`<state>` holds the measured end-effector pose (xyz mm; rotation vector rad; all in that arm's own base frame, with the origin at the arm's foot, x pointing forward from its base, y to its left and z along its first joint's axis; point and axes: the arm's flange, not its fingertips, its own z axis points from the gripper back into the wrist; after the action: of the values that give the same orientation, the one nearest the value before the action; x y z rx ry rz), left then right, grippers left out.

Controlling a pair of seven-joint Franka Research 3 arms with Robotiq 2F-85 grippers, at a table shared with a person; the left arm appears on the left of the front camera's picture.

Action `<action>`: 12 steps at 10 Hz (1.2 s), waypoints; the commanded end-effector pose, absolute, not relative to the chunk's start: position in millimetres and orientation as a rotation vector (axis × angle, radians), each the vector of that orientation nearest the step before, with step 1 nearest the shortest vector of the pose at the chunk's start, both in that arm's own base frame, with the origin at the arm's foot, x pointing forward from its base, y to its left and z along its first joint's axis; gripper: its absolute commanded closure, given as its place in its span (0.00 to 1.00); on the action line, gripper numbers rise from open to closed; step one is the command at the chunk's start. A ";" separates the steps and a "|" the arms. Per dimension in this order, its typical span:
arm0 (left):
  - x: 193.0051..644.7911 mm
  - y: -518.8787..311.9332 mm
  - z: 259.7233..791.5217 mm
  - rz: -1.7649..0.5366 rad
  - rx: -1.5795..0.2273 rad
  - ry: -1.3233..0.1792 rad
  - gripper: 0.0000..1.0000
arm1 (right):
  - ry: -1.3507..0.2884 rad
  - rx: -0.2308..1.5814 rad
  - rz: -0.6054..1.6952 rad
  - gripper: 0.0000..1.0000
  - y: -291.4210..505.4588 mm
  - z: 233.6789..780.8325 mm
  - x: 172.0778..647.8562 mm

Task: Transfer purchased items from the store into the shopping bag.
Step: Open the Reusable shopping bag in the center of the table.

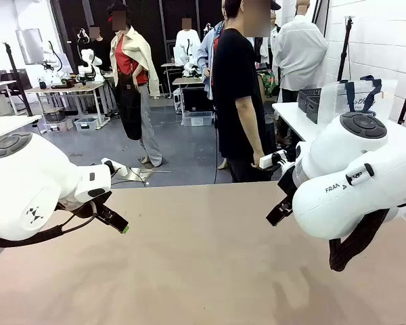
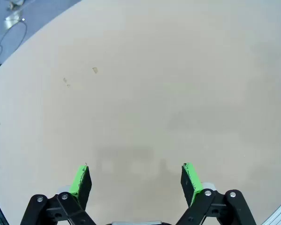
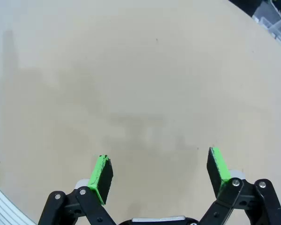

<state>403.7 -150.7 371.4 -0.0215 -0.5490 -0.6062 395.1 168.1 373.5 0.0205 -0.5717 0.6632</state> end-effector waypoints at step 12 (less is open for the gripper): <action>403.6 -150.8 371.4 -0.606 -0.022 -0.549 0.00 | -0.572 0.021 0.663 0.00 168.1 373.5 395.1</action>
<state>403.4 -151.4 371.4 -0.0216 -0.5490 -0.6076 395.1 168.2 373.5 0.0202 -0.5717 0.6636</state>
